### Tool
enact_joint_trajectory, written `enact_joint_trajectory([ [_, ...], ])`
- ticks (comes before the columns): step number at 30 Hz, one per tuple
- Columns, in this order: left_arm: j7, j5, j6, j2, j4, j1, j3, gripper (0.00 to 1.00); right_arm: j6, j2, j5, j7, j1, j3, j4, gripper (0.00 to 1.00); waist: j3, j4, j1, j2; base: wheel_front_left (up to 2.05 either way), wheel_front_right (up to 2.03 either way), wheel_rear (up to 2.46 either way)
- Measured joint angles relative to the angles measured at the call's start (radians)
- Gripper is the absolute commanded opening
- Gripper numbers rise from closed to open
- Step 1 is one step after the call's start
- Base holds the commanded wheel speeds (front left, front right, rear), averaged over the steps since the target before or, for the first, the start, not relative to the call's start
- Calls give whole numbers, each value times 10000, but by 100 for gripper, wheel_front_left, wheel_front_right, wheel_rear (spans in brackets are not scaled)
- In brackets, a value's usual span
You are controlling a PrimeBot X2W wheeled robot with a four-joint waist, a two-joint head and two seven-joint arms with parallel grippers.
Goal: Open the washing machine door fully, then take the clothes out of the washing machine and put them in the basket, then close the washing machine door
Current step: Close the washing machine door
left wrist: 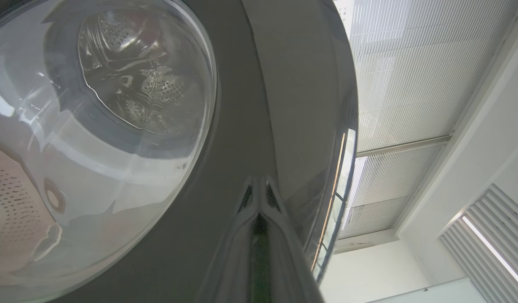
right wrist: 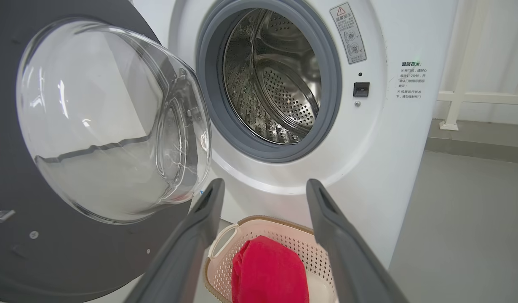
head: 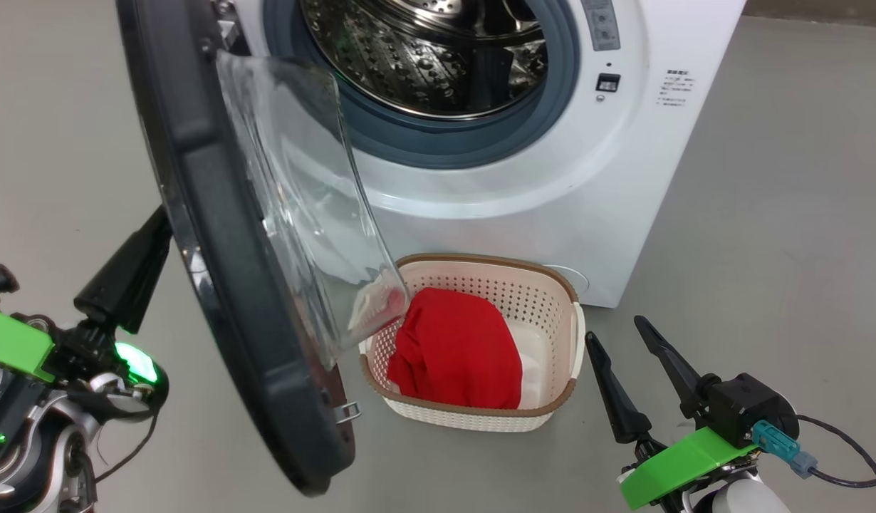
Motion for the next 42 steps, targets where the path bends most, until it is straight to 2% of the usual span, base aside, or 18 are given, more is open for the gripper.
enact_joint_trajectory([
  [9,-54,8,10,-382,-380,-6,-268,0,0,0,-15,0,-211,10,-35,100,176,-404,0,0,0,0,0],
  [22,-485,61,-128,-892,-77,-475,-213,0,0,0,-113,0,-209,-8,-38,100,282,-1207,0,0,0,0,0],
  [42,-1051,274,-675,-1239,936,-1803,-334,0,0,0,-211,0,-231,25,-194,100,700,-2192,0,0,0,0,0],
])
